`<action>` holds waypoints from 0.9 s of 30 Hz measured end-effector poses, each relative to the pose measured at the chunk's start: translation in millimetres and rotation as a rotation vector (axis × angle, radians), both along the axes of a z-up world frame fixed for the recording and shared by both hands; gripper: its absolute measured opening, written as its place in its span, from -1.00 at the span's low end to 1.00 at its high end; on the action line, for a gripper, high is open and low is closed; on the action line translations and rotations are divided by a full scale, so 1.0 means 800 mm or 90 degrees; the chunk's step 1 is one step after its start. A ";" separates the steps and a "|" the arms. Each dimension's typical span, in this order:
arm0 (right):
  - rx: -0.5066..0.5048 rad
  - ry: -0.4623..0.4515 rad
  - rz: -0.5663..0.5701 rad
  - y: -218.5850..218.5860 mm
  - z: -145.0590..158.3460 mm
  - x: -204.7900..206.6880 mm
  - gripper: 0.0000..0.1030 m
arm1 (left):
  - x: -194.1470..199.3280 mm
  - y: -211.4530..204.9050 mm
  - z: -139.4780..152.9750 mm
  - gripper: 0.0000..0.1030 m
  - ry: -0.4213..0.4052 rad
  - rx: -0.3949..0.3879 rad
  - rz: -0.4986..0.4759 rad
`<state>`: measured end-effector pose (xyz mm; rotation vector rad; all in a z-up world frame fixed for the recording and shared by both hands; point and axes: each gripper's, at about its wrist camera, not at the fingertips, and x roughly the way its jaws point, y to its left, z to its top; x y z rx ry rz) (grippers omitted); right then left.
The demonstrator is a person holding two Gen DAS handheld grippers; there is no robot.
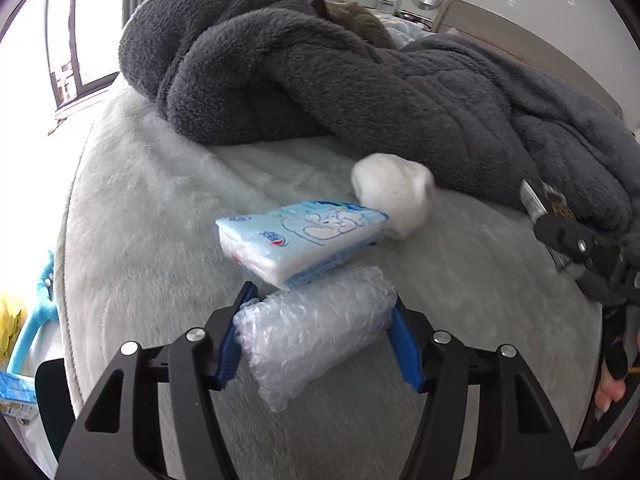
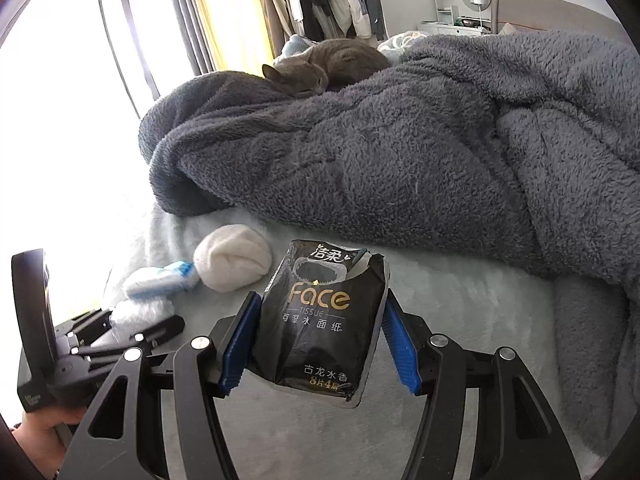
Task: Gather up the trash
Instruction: 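Grasp the bubble-wrap roll with the left tool, then carry the bubble wrap and the Face tissue pack over the teal bin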
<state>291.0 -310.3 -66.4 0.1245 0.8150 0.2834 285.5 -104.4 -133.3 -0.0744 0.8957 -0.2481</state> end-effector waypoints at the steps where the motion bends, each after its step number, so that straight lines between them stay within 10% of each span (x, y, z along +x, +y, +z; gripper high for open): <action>1: 0.002 -0.002 0.000 0.002 0.003 -0.001 0.19 | -0.004 0.001 0.000 0.26 0.000 0.000 -0.006; 27: 0.008 -0.025 0.099 0.139 0.027 -0.034 0.19 | -0.090 0.117 0.044 0.26 -0.016 -0.028 0.030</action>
